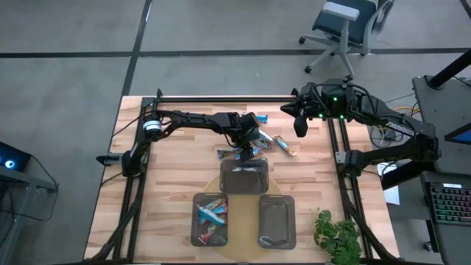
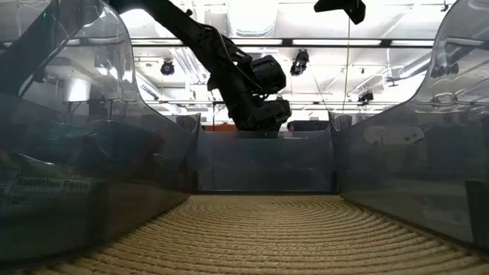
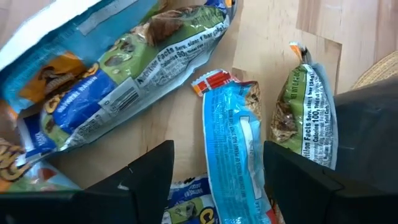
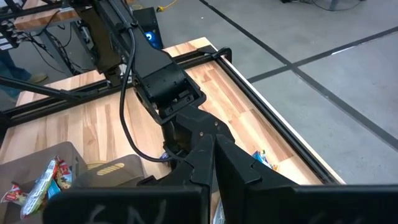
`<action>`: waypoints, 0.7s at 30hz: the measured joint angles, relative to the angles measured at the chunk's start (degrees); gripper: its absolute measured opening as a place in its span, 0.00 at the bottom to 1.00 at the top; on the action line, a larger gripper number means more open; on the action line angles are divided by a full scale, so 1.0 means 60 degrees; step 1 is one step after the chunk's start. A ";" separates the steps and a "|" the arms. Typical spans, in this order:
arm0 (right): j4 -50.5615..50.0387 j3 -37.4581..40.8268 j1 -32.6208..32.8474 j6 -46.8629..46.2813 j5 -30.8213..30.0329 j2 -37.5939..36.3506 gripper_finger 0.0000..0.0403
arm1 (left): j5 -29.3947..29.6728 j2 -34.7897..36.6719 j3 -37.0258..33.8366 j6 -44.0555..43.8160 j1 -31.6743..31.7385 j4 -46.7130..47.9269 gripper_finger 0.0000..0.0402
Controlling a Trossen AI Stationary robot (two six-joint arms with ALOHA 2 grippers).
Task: Pick and place Granola Bars by type
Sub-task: Put the red granola bar into the bottom left black bin
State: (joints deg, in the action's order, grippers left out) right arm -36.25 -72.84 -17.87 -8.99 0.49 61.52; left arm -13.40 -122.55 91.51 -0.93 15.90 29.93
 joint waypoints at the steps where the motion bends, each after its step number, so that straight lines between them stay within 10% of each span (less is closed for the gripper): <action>1: 0.0004 0.0000 0.0000 0.0000 -0.0002 0.0000 0.02 | -0.0049 -0.0038 0.0010 -0.0003 0.0000 0.0007 0.57; 13: 0.0018 0.0000 -0.0002 -0.0040 -0.0003 0.0000 0.02 | -0.0261 -0.0231 0.0014 -0.0109 -0.0076 0.0199 0.55; 21: 0.0018 0.0000 0.0000 -0.0073 -0.0007 0.0000 0.02 | -0.0331 -0.0249 0.0014 -0.0082 -0.0084 0.0328 0.37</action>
State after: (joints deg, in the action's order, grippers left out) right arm -36.14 -72.84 -17.87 -9.43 0.45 61.52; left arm -15.39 -124.05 91.59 -1.42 15.40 31.90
